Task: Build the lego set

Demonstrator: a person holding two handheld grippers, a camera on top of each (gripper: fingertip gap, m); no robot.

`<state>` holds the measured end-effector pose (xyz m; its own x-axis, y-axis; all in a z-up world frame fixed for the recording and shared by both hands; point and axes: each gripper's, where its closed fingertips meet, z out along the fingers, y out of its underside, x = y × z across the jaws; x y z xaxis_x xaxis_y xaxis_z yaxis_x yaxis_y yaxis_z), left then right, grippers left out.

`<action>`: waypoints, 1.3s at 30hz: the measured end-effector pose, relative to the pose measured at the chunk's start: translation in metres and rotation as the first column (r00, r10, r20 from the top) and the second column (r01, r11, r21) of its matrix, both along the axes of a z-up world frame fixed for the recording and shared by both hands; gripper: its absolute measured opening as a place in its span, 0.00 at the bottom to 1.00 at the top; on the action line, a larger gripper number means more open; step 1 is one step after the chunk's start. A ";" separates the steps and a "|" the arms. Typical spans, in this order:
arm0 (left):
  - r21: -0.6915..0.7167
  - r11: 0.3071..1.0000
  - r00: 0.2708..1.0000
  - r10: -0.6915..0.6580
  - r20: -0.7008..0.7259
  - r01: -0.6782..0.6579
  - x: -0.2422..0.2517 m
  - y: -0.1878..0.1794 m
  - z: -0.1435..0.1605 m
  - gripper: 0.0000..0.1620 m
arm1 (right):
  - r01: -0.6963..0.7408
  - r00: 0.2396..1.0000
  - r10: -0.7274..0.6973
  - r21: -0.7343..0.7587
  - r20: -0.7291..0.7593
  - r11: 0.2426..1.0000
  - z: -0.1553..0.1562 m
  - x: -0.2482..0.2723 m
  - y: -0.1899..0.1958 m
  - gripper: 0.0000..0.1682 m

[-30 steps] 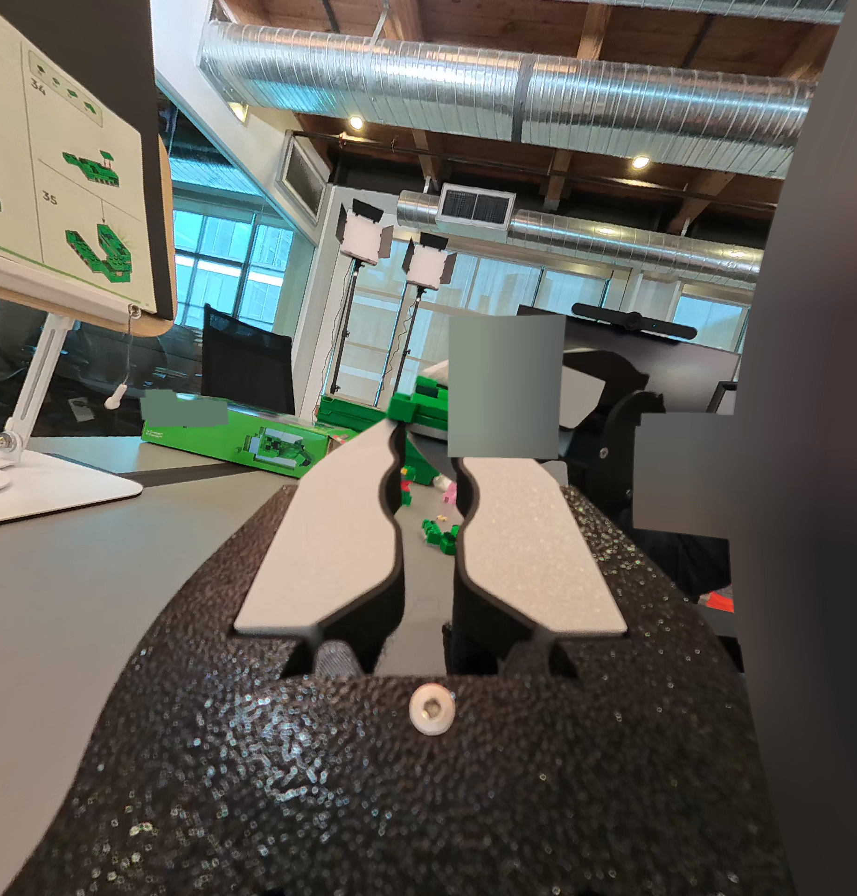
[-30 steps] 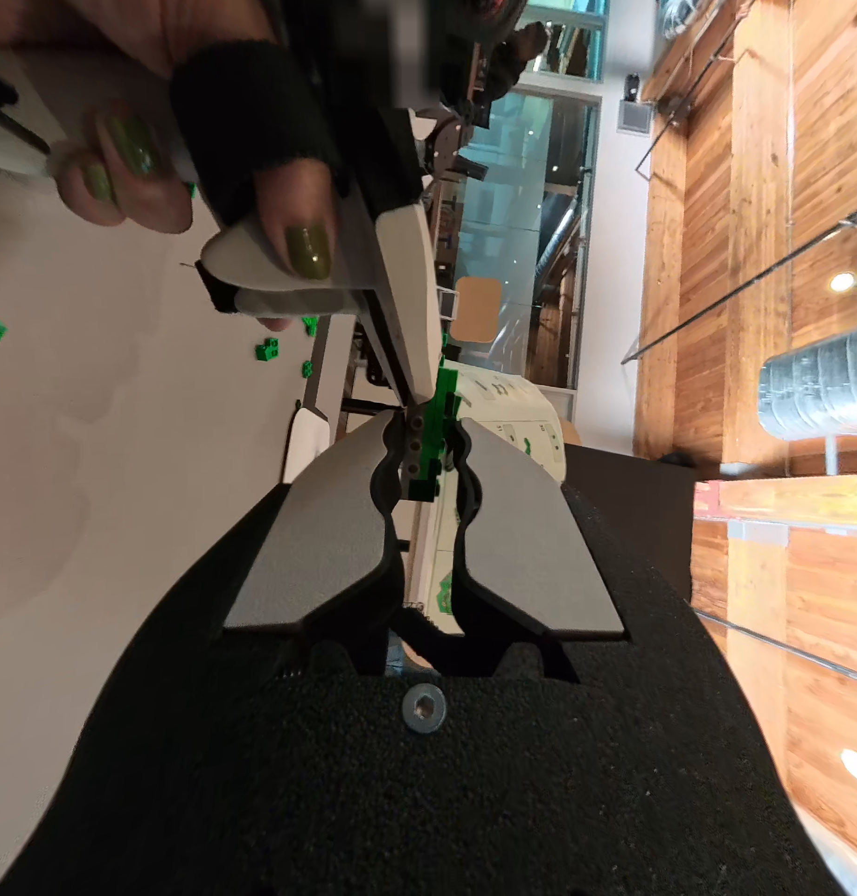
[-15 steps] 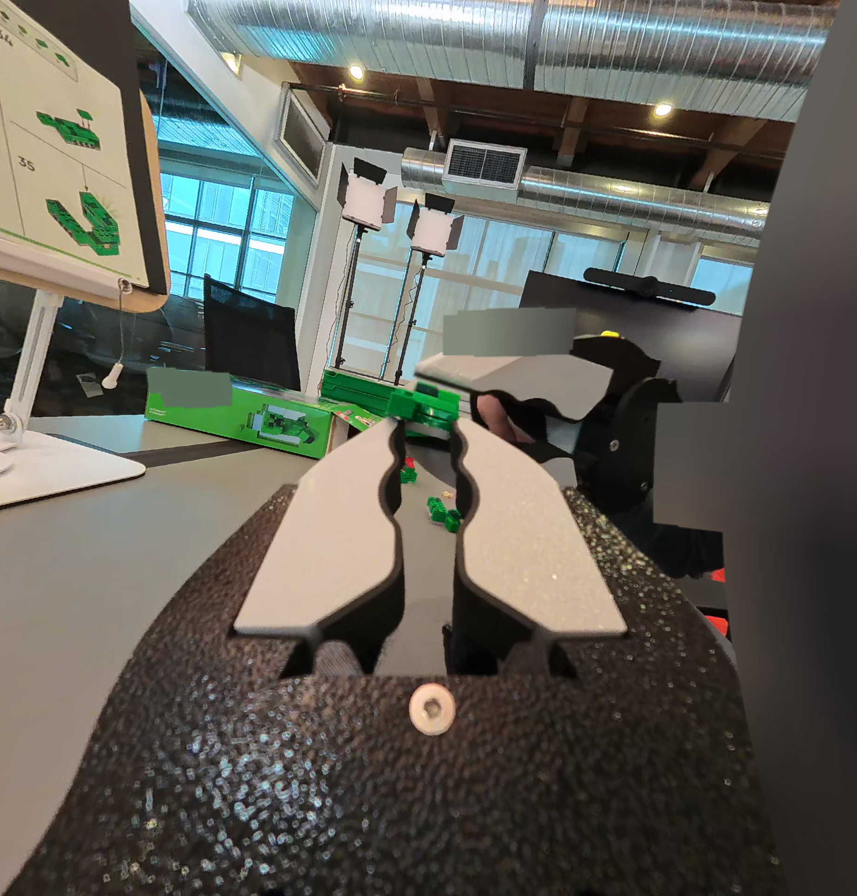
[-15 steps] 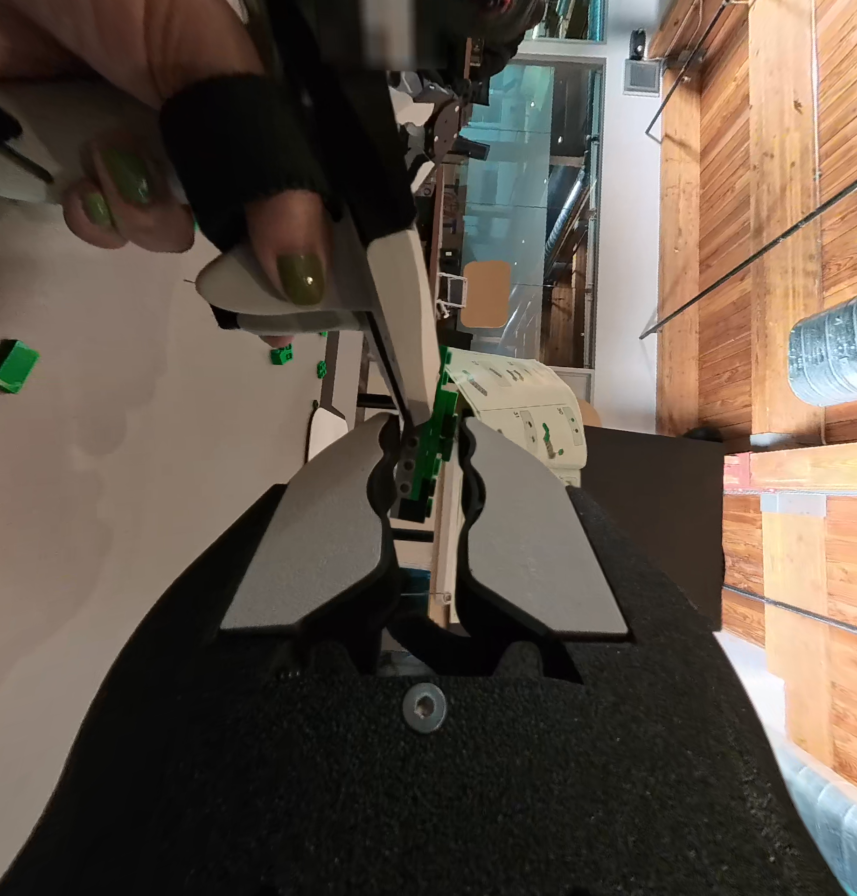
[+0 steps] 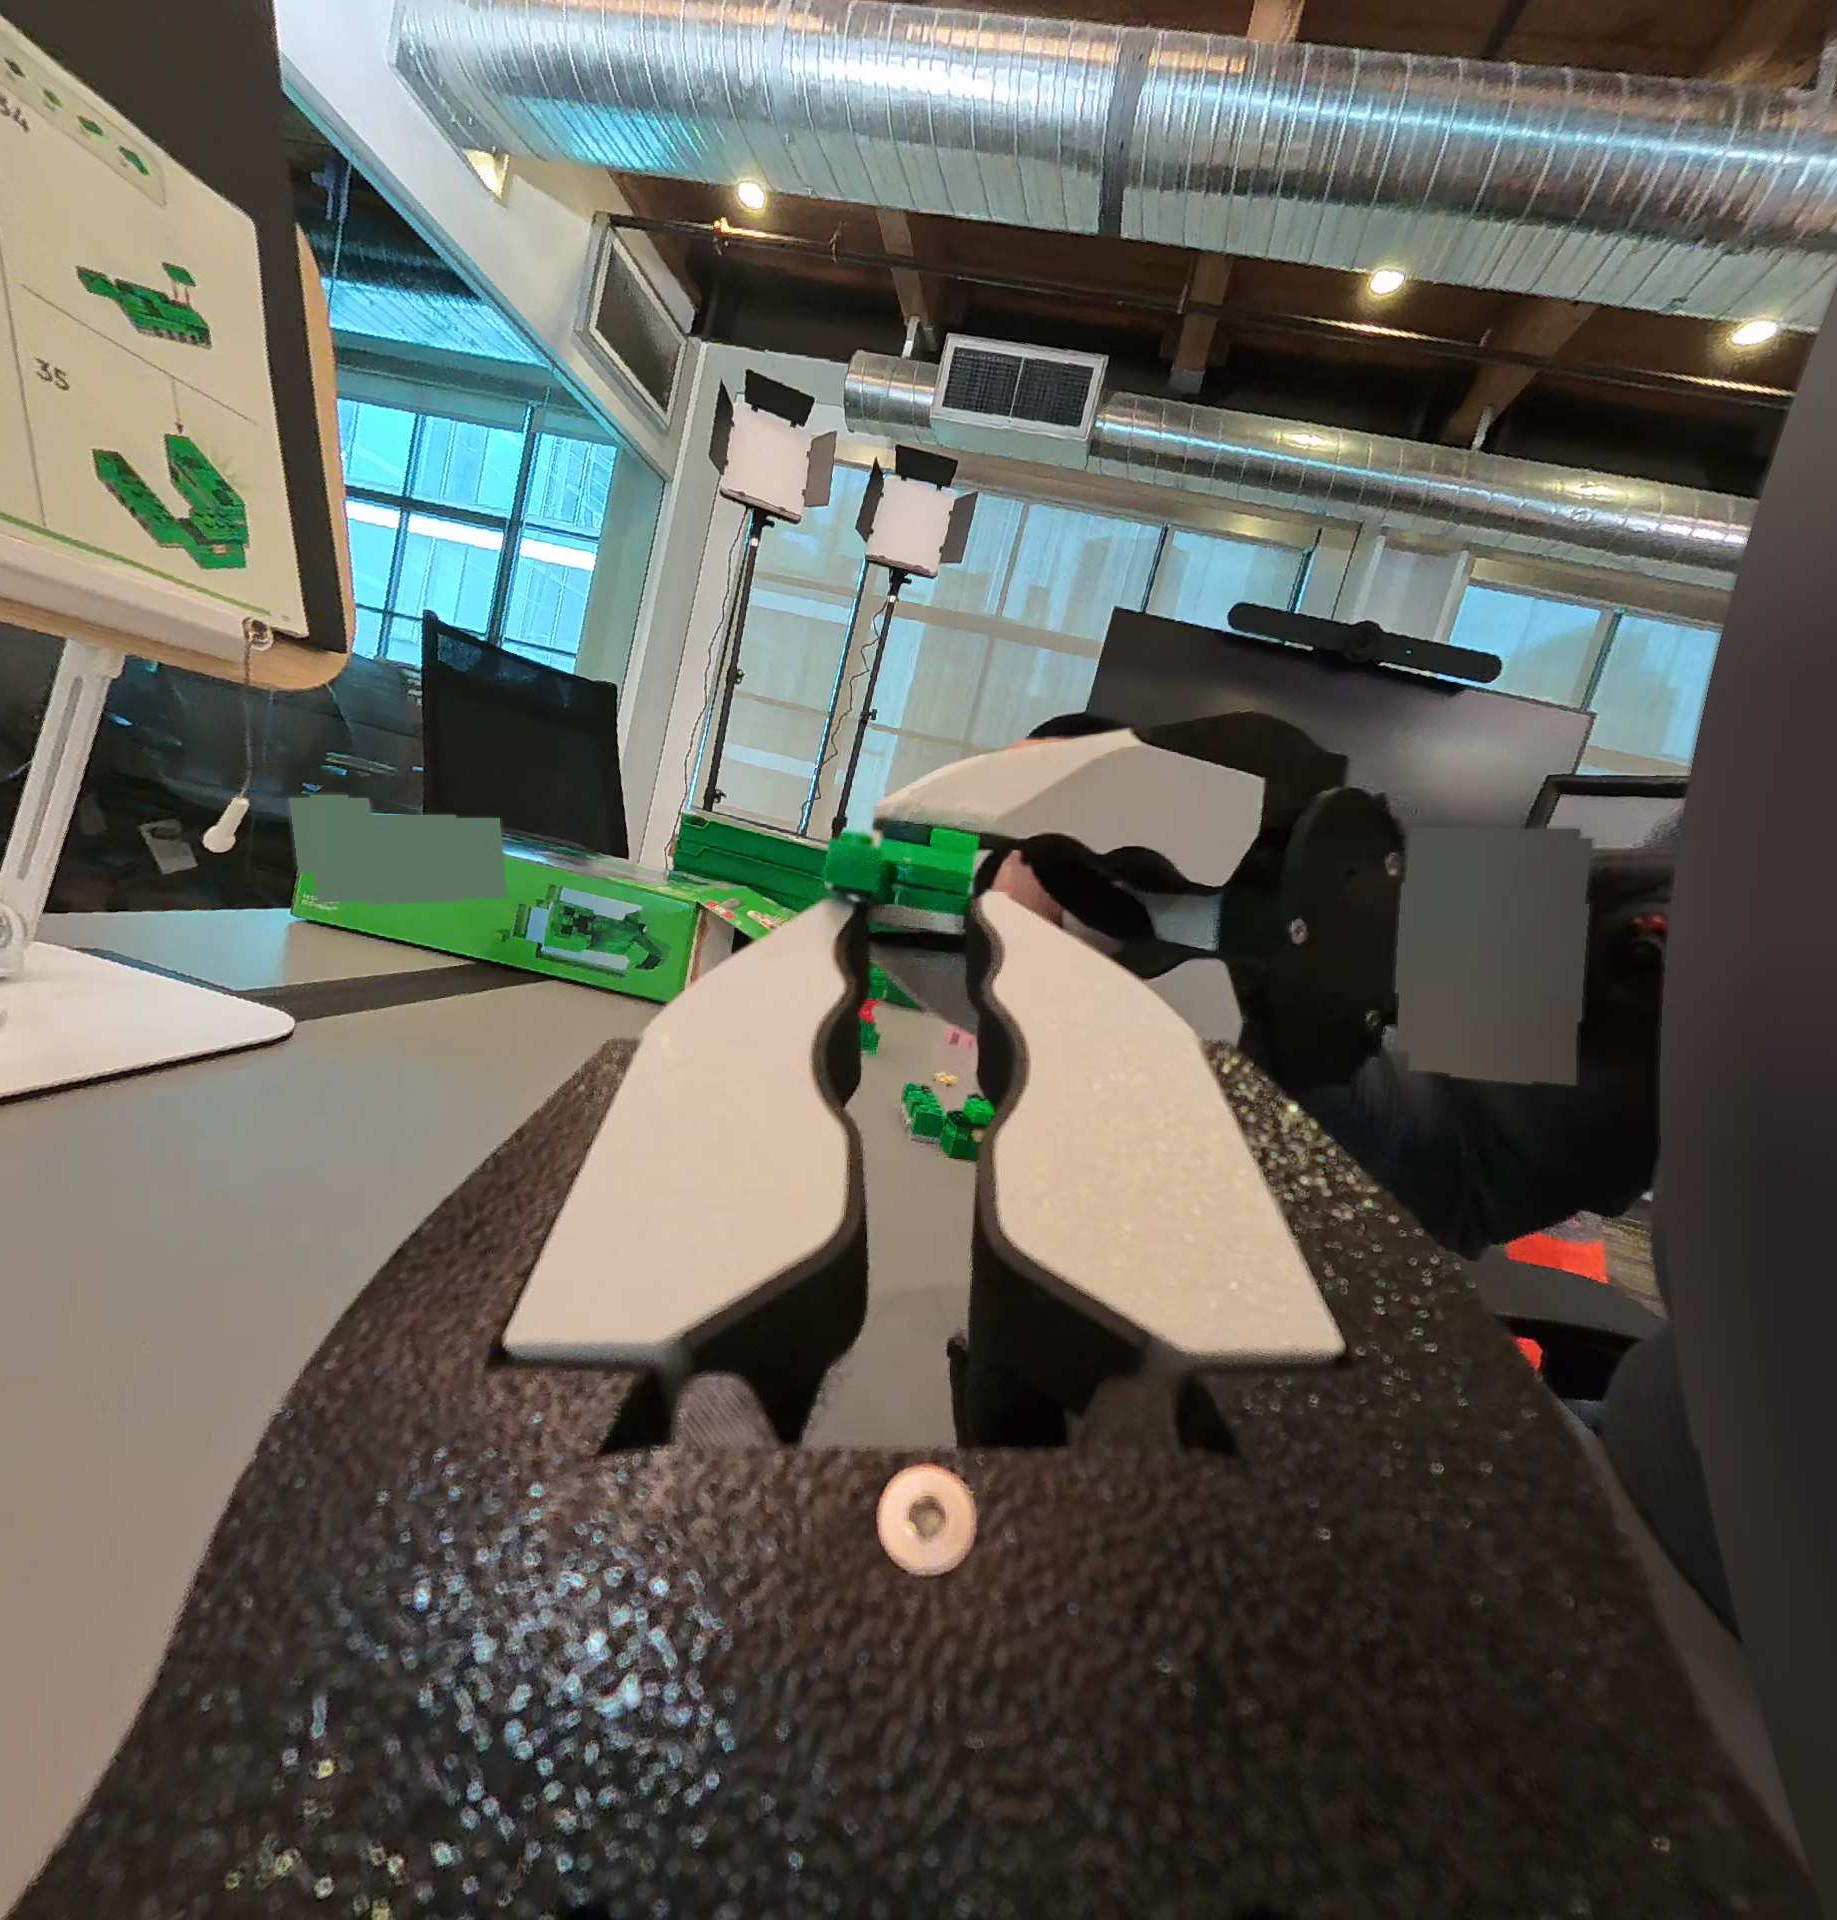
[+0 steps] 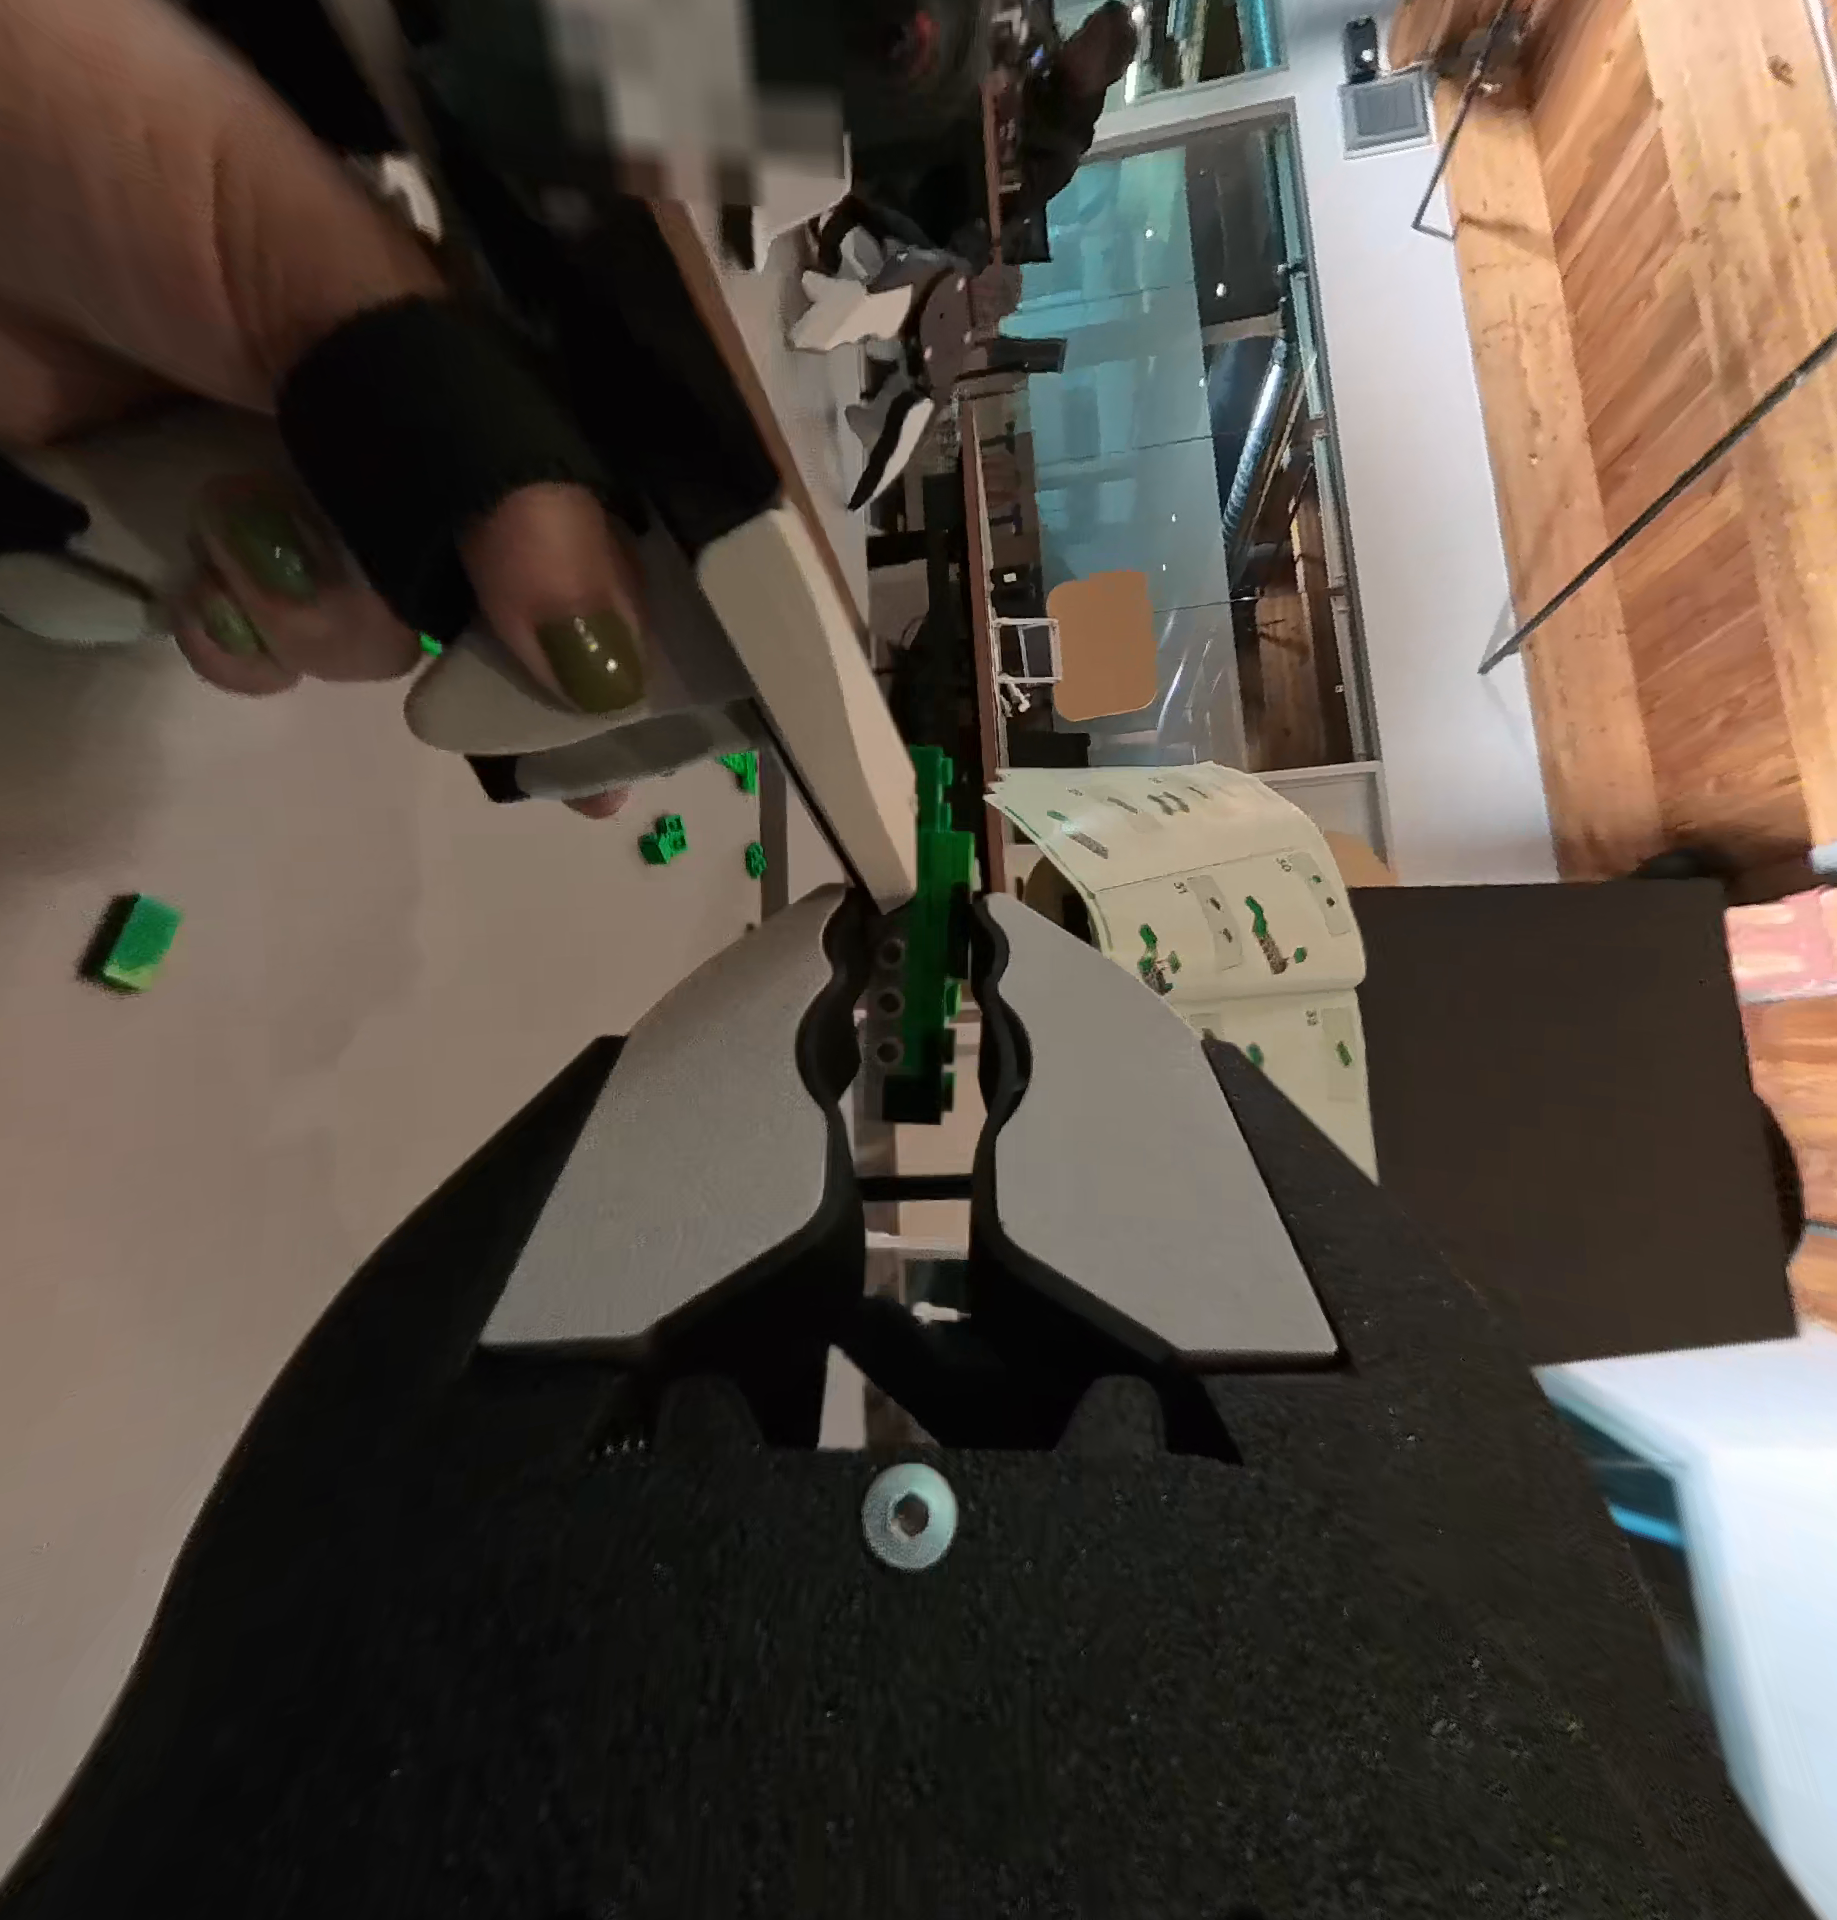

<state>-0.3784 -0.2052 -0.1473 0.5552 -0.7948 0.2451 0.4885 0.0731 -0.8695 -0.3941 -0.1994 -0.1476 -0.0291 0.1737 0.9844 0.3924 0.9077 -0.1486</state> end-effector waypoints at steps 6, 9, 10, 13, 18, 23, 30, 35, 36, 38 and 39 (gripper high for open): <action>-0.009 1.000 1.000 0.010 0.010 -0.010 -0.002 0.002 0.000 0.10 | 0.017 0.998 -0.015 0.030 -0.065 0.999 0.004 0.006 0.001 0.14; -0.011 1.000 1.000 0.003 0.011 -0.003 -0.002 0.002 0.000 0.10 | 0.030 0.998 -0.026 0.073 -0.054 0.997 0.001 0.006 0.001 0.10; -0.013 1.000 1.000 0.000 0.014 0.000 -0.002 0.002 0.000 0.10 | 0.036 0.998 -0.031 0.088 -0.056 0.996 0.001 0.006 0.001 0.10; -0.014 1.000 1.000 -0.011 0.024 0.011 -0.002 0.001 0.000 0.10 | 0.039 0.998 -0.034 0.099 -0.052 0.994 0.001 0.006 0.001 0.10; -0.011 1.000 1.000 -0.011 0.030 0.011 -0.003 0.001 0.001 0.10 | 0.019 0.998 -0.019 0.009 -0.061 1.000 0.002 0.005 0.000 0.10; 0.027 1.000 0.999 0.012 0.032 -0.013 -0.007 -0.002 0.004 0.10 | -0.068 0.954 -0.006 -0.237 -0.299 0.969 0.020 0.020 0.007 0.29; 0.050 0.992 0.993 0.119 0.026 -0.120 -0.030 0.000 0.006 0.11 | -0.208 0.852 -0.150 -0.586 -0.502 0.783 -0.005 0.045 0.061 0.26; 0.065 0.977 0.979 0.204 -0.003 -0.203 -0.044 0.002 0.005 0.11 | -0.353 0.774 -0.250 -0.724 -0.582 0.592 -0.006 0.028 0.103 0.25; 0.065 0.977 0.979 0.205 -0.001 -0.205 -0.044 0.002 0.005 0.10 | -0.361 0.761 -0.263 -0.724 -0.593 0.588 -0.003 0.019 0.113 0.25; 0.065 0.978 0.979 0.202 -0.012 -0.201 -0.042 0.002 0.004 0.10 | -0.343 0.749 -0.283 -0.716 -0.599 0.608 -0.005 -0.003 0.129 0.25; 0.068 0.978 0.980 0.198 -0.021 -0.197 -0.041 0.001 0.004 0.10 | -0.329 0.753 -0.293 -0.722 -0.590 0.608 -0.008 -0.013 0.136 0.24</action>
